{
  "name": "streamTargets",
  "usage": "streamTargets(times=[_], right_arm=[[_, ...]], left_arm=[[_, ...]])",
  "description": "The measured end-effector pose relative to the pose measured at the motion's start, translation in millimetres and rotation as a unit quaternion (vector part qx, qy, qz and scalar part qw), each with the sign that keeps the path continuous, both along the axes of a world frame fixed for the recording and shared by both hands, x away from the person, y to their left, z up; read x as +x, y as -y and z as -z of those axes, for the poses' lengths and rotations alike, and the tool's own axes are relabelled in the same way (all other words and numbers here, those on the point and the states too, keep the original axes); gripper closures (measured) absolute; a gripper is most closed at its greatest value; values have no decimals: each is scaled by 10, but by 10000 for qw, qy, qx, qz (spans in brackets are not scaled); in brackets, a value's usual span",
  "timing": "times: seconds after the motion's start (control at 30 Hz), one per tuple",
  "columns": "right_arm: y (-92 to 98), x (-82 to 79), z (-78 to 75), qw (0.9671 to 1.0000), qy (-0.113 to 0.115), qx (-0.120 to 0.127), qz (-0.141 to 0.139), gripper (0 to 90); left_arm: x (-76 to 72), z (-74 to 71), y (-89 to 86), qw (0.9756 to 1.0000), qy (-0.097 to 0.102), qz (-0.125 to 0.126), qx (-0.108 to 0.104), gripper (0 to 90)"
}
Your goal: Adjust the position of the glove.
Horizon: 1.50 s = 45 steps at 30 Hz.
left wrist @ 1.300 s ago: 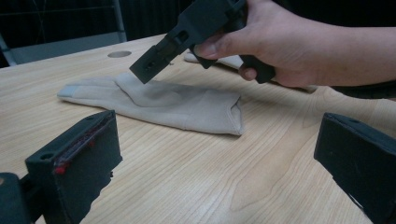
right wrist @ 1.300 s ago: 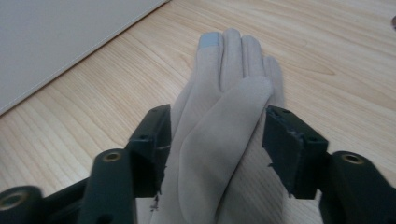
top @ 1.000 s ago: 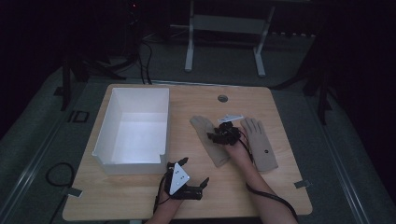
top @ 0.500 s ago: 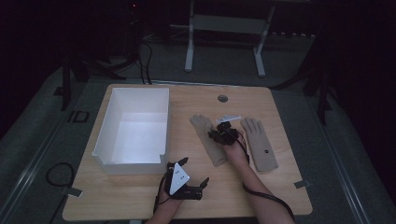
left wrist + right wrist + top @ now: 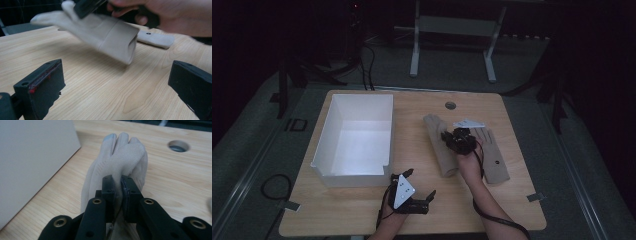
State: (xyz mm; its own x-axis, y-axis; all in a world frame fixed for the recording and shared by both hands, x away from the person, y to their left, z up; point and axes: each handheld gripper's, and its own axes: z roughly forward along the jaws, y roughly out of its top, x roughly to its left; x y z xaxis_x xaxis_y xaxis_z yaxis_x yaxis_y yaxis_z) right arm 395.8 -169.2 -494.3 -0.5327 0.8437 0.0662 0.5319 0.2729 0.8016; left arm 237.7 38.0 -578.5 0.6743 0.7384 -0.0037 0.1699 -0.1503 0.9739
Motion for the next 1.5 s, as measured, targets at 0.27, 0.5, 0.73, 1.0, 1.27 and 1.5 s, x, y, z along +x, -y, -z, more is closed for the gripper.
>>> streamTargets(times=[0.27,0.5,0.73,1.0,1.27,1.5], right_arm=[[203,-293,-33,9961,78,361,798,817],[263,-449,110,9918,100,315,1236,816],[277,-435,418,9895,-180,135,1424,814],[265,-389,668,9874,-421,-82,1524,767],[281,-379,664,9882,-480,-44,1453,636],[355,-404,452,9928,-133,-117,1188,554]], left_arm=[[-1,1,3,10000,8,2,-12,7],[-3,1,4,10000,18,2,3,7],[-4,1,4,10000,24,12,8,7],[-4,1,5,10000,23,20,-1,7],[-3,1,3,10000,28,25,4,7],[-3,1,3,10000,30,26,14,7]])
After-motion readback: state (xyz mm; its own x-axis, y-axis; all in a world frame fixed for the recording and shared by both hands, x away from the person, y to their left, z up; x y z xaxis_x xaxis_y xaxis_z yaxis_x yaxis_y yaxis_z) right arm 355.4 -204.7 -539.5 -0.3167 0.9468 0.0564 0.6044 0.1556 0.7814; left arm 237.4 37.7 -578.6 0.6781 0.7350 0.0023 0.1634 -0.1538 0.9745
